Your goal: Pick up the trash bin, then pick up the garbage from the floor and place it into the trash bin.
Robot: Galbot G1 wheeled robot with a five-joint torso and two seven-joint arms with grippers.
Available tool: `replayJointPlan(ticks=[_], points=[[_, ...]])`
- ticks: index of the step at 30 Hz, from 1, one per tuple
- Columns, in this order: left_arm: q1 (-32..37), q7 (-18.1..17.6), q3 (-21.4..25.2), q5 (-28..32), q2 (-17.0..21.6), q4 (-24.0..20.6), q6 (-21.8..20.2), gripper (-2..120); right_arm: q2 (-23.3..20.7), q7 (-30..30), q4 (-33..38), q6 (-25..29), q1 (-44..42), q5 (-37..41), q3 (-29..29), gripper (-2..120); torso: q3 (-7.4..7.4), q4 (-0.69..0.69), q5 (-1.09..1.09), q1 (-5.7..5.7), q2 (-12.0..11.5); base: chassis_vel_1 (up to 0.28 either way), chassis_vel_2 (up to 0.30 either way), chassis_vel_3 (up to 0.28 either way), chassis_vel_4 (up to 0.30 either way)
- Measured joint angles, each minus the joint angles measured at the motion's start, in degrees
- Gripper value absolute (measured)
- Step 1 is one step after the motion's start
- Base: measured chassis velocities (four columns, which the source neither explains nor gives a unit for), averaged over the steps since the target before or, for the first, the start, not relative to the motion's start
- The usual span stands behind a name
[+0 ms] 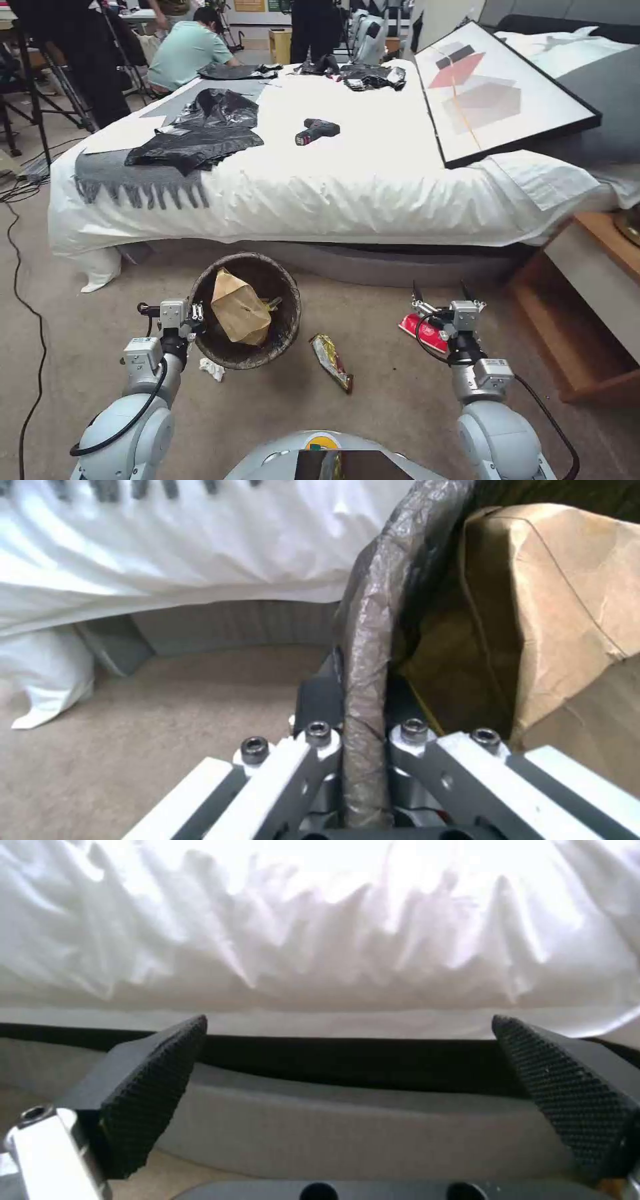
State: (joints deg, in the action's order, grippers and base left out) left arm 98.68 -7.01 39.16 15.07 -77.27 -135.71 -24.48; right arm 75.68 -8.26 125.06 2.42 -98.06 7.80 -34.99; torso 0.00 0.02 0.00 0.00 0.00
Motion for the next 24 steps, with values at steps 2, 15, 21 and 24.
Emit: replayJointPlan(ticks=[2,15,21,24], points=[[0.03,-0.01,0.01,-0.07,0.0,0.0,0.19,0,-0.16,0.0,-0.18,-0.04,0.01,0.24,-0.09,100,0.0,0.0,0.0,0.0,0.0,0.0,0.0,0.0,0.0],[0.15,-0.02,0.0,-0.12,0.09,-0.34,0.49,0,-5.28,2.71,-6.06,-1.32,0.38,6.1,-3.8,100,0.0,-0.02,0.01,0.0,0.0,0.0,0.0,0.0,0.0],[0.18,-0.02,0.03,-0.18,0.03,-0.37,0.52,0,-7.23,4.57,-10.14,-1.62,1.42,8.36,-4.31,100,0.0,-0.02,0.01,0.0,0.0,0.0,0.0,0.0,0.0],[0.21,-0.02,0.06,-0.23,-0.03,-0.42,0.53,0,-8.09,4.87,-12.37,-2.06,3.17,9.29,-3.9,100,0.0,-0.02,0.01,0.0,0.0,0.0,0.0,0.0,0.0]])
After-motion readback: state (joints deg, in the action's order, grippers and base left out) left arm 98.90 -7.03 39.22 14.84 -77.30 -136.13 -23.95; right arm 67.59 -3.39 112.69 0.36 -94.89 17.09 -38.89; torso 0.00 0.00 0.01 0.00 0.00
